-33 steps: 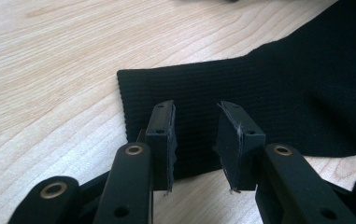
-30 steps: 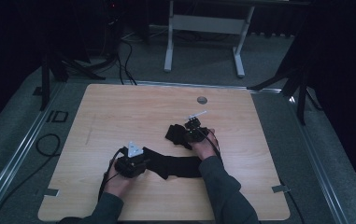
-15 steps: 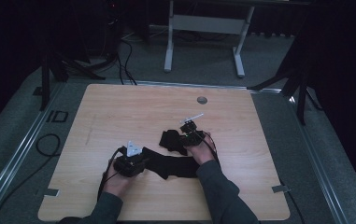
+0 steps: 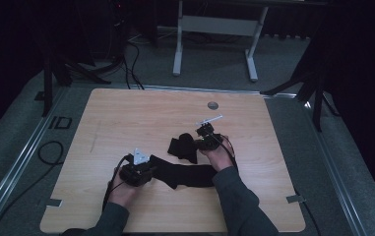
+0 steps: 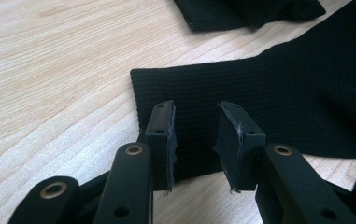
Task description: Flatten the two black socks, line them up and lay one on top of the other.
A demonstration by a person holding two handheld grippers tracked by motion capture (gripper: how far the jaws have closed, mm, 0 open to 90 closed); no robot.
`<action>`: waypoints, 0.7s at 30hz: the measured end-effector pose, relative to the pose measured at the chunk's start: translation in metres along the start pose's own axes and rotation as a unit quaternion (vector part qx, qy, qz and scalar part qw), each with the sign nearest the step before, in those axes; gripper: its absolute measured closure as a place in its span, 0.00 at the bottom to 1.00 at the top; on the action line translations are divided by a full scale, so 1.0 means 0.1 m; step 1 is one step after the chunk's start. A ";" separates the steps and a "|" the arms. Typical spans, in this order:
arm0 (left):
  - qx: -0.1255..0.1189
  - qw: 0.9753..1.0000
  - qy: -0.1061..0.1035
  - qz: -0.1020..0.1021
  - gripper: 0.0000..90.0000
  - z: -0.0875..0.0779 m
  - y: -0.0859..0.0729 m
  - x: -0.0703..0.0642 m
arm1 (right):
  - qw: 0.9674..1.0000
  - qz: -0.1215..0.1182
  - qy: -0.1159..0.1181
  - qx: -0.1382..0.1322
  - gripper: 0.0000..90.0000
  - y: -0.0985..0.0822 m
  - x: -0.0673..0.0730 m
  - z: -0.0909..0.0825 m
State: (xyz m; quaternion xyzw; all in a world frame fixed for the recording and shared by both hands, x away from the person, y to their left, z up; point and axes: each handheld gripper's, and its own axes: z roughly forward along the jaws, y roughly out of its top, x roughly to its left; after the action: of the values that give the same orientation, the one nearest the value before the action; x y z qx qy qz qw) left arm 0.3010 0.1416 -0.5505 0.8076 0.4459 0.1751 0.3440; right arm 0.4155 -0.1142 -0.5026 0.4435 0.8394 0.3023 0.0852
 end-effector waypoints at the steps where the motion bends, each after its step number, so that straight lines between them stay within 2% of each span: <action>1: 0.000 1.000 0.000 0.000 0.75 0.00 0.00 0.00 | 1.000 0.000 0.000 0.000 0.96 0.00 0.00 0.00; 6: -0.001 1.000 0.000 -0.001 0.75 -0.01 0.00 0.00 | 1.000 -0.012 -0.011 -0.002 0.96 0.00 -0.03 -0.12; 15: 0.003 1.000 0.000 0.002 0.75 0.01 0.00 -0.01 | 1.000 -0.015 -0.018 -0.003 0.96 -0.03 -0.12 -0.24; 16: 0.004 1.000 0.001 0.001 0.75 0.02 0.00 -0.01 | 1.000 -0.016 -0.027 0.000 0.96 -0.06 -0.17 -0.28; 21: 0.003 1.000 0.001 0.001 0.75 0.01 0.00 0.00 | 0.999 -0.012 -0.034 0.002 0.96 -0.10 -0.26 -0.34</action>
State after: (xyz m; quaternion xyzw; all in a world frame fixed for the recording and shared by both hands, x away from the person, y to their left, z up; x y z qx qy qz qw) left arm 0.3016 0.1410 -0.5518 0.8087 0.4462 0.1748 0.3411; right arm 0.4102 -0.1542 -0.4844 0.4436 0.8420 0.2842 0.1159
